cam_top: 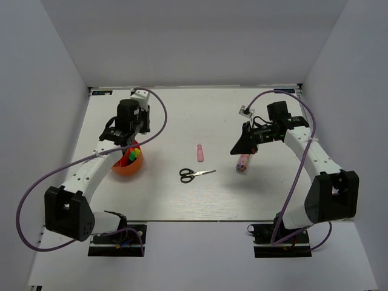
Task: Sort the stationery into containers
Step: Place the stationery in the storage box.
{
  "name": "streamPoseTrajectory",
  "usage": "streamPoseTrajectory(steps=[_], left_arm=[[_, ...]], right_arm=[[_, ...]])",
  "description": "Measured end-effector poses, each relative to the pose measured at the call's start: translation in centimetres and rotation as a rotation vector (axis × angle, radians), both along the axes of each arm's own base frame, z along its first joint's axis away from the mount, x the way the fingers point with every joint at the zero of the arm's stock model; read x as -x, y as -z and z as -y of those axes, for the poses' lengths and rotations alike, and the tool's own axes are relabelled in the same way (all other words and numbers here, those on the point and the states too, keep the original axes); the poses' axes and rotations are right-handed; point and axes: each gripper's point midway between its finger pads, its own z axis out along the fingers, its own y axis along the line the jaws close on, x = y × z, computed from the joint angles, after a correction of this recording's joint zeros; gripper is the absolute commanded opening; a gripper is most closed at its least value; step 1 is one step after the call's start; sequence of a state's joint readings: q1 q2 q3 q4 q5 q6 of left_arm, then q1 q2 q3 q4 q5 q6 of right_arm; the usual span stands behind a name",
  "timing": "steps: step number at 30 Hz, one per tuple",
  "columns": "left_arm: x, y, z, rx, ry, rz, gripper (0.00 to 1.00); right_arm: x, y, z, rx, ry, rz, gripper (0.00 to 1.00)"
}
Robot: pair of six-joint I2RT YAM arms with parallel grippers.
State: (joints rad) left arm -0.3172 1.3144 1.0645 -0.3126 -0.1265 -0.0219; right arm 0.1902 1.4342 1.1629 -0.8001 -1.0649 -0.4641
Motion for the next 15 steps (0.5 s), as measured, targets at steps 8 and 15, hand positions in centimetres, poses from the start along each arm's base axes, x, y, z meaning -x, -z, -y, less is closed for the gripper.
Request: streamPoseTrajectory(steps=[8,15], left_arm=[[-0.8,2.4,-4.9,-0.024,-0.19,-0.004,0.0],[-1.1,4.3,-6.3,0.008,-0.231,0.014,0.0]], right_arm=[[0.5,-0.2,-0.2,-0.029,-0.024,-0.012,0.0],[0.4,-0.1,-0.3,-0.034,-0.031,-0.01,0.0]])
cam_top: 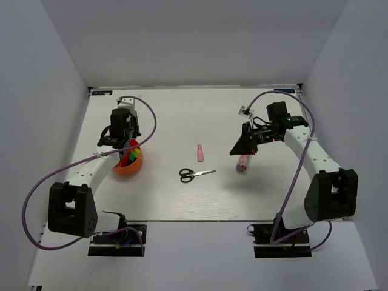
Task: Sort the stationery into containers
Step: Place the stationery in the storage box.
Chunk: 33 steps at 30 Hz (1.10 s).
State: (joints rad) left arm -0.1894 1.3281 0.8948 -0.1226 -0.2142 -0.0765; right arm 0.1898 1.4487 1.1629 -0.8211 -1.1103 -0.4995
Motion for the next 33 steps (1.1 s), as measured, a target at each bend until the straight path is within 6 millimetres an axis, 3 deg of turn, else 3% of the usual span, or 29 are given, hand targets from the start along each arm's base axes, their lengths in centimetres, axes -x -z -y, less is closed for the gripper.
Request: streamPoseTrajectory(steps=[8,13,15,16,17,20,23,26,28,29,30,33], left_arm=[[0.4,2.8,-1.9,0.044,-0.024,0.003,0.0],[0.4,3.2,-2.3,0.074,-0.032,0.017,0.01],[0.4,3.3,-2.3,0.079,-0.034,0.019,0.25],[0.4,3.3,-2.3,0.081,-0.036,0.02,0.34],[0.4,3.3,-2.3,0.082,-0.036,0.022,0.5],[0.5,3.2,-2.3,0.086,-0.04,0.028,0.7],[0.6,3.1,-2.4,0.088,-0.048,0.033,0.73],[0.8,2.9,-2.6,0.085,-0.054,0.034,0.73],[0.9,2.7,-2.7,0.085,-0.059,0.037,0.57],[1.0,2.5,-2.7,0.087,-0.063,0.039,0.44],[1.1,2.2,-2.7,0.092,-0.065,0.045,0.19],[1.4,0.4,-2.1,0.12,-0.048,0.068,0.02]], right_arm=[[0.1,0.5,0.0,-0.002,-0.006,-0.032,0.0],[0.2,0.7,0.1,-0.003,-0.005,-0.046,0.0],[0.2,0.7,0.2,-0.003,-0.004,-0.049,0.0],[0.2,0.7,0.2,-0.004,-0.004,-0.05,0.07],[0.2,0.7,0.2,-0.005,-0.004,-0.051,0.1],[0.3,0.7,0.2,-0.005,-0.005,-0.052,0.17],[0.3,0.7,0.3,-0.005,-0.006,-0.052,0.21],[0.3,0.7,0.3,-0.004,-0.006,-0.056,0.21],[0.4,0.7,0.3,-0.002,-0.006,-0.058,0.21],[0.4,0.7,0.3,0.0,-0.004,-0.06,0.14],[0.3,0.8,0.3,0.007,0.001,-0.062,0.03],[-0.6,1.8,0.8,0.08,0.061,-0.087,0.0]])
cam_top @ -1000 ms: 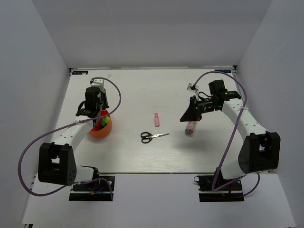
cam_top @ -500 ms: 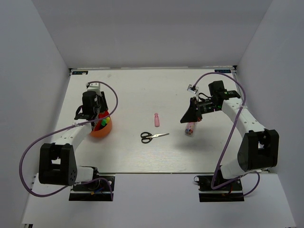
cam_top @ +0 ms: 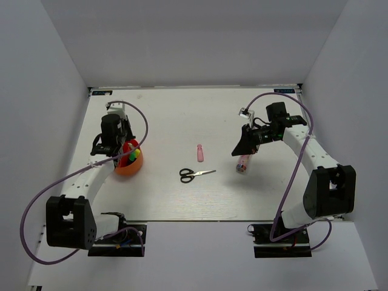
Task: Sort the stationery into containers
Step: Pick up the stationery from the center of the board.
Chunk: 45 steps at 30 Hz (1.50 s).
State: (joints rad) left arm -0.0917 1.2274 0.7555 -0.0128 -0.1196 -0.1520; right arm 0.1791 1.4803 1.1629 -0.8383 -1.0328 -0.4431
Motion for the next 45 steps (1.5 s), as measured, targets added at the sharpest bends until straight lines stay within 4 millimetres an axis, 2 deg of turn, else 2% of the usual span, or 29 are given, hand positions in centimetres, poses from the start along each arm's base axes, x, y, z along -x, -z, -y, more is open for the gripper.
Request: streamPoseTrajectory(steps=[1,3,4,5,6,7,8,9,11,12,13,15,16,17,19,22,29,37,45], left_arm=[[-0.1,-1.0,0.6,0.012,0.016,0.011,0.03],[-0.4,-3.2,3.0,0.047,0.088,0.021,0.17],[-0.5,-4.3,4.7,0.068,0.136,0.022,0.41],[-0.6,-5.4,6.9,0.089,0.199,0.022,0.49],[-0.6,-6.3,9.2,0.119,0.249,0.013,0.57],[-0.3,-6.8,11.6,0.143,0.303,-0.006,0.72],[-0.1,-7.1,13.8,0.161,0.349,-0.026,0.72],[0.6,-6.8,16.8,0.188,0.398,-0.072,0.72],[1.8,-5.2,20.5,0.214,0.446,-0.164,0.72],[2.7,-3.8,22.4,0.222,0.464,-0.229,0.7],[3.5,-2.2,23.8,0.223,0.466,-0.299,0.68],[4.7,0.8,25.6,0.218,0.448,-0.416,0.63],[5.1,2.4,26.0,0.206,0.424,-0.468,0.62],[5.4,3.8,26.3,0.195,0.401,-0.511,0.6],[6.0,6.0,26.7,0.176,0.354,-0.579,0.59],[6.3,7.7,27.4,0.155,0.306,-0.621,0.59],[5.4,9.1,29.8,0.144,0.278,-0.631,0.62],[3.9,11.6,30.1,0.083,0.234,-0.661,0.62],[2.5,12.7,30.3,0.036,0.212,-0.664,0.62]], right_arm=[[-0.5,0.5,0.3,0.036,0.03,-0.004,0.0],[-1.7,1.5,1.0,0.12,0.102,-0.011,0.0],[-2.3,2.0,1.3,0.158,0.138,-0.011,0.1],[-2.7,2.4,1.7,0.193,0.173,-0.018,0.23],[-3.3,2.9,2.2,0.237,0.214,-0.019,0.5],[-3.8,3.3,2.7,0.274,0.252,-0.023,0.68],[-4.3,3.8,3.2,0.313,0.291,-0.019,0.72],[-5.0,4.2,3.8,0.353,0.332,-0.012,0.85],[-5.9,4.7,4.6,0.403,0.401,-0.01,0.85],[-6.4,4.9,5.0,0.423,0.433,-0.008,0.85],[-6.8,5.0,5.3,0.44,0.463,-0.004,0.75],[-7.6,5.3,6.1,0.475,0.525,0.002,0.61],[-7.9,5.4,6.5,0.491,0.556,0.003,0.43],[-8.1,5.6,6.8,0.505,0.585,0.001,0.36],[-8.4,5.9,7.4,0.524,0.635,-0.011,0.31],[-8.6,6.1,8.2,0.541,0.688,-0.022,0.31],[-9.0,5.5,8.7,0.534,0.735,-0.017,0.32],[-9.3,4.9,9.2,0.516,0.76,-0.01,0.34],[-9.3,4.7,9.3,0.496,0.762,-0.019,0.35]])
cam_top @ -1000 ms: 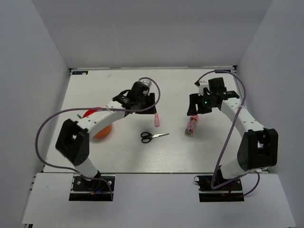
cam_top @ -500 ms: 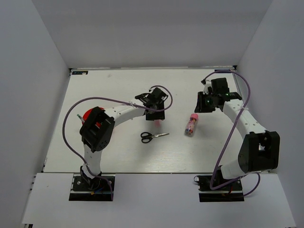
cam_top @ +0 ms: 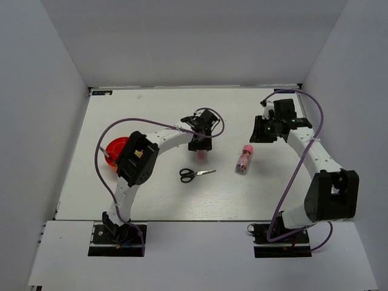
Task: Sort the stationery into containers
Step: Pick up the stationery from the center of the board.
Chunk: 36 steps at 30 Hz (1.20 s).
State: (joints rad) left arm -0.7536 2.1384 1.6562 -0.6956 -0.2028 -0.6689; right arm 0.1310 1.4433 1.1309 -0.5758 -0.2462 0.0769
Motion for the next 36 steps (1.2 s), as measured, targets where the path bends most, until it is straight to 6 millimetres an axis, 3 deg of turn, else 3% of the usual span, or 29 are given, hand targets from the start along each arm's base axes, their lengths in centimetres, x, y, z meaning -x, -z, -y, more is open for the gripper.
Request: streamPoseTrajectory(steps=[10,14,18,21,25,29,32,36], left_arm=[[-0.3,1.3,-0.9,-0.062,-0.013,0.003,0.58],[-0.4,1.4,-1.1,-0.069,-0.017,0.007,0.46],[-0.5,1.4,-1.3,-0.075,-0.018,0.011,0.23],[-0.5,1.4,-1.4,-0.079,-0.013,0.012,0.13],[-0.5,1.4,-1.7,-0.089,-0.006,0.018,0.07],[0.6,1.2,-3.5,-0.126,0.018,0.009,0.06],[0.9,-0.8,-5.2,-0.146,0.033,0.04,0.04],[0.0,-8.7,-7.8,-0.117,0.034,0.222,0.03]], right_arm=[[-0.1,-0.4,0.4,-0.024,0.014,0.005,0.35],[-0.1,-0.5,0.4,-0.038,0.022,0.002,0.35],[-0.1,-0.6,0.5,-0.052,0.026,-0.002,0.35],[-0.1,-0.7,0.5,-0.06,0.027,-0.003,0.35],[0.0,-0.8,0.4,-0.075,0.022,-0.005,0.38],[0.1,-0.9,0.0,-0.095,0.007,-0.008,0.41],[0.3,-1.0,-0.3,-0.112,-0.008,-0.009,0.42],[0.4,-1.2,-0.7,-0.132,-0.026,-0.011,0.42]])
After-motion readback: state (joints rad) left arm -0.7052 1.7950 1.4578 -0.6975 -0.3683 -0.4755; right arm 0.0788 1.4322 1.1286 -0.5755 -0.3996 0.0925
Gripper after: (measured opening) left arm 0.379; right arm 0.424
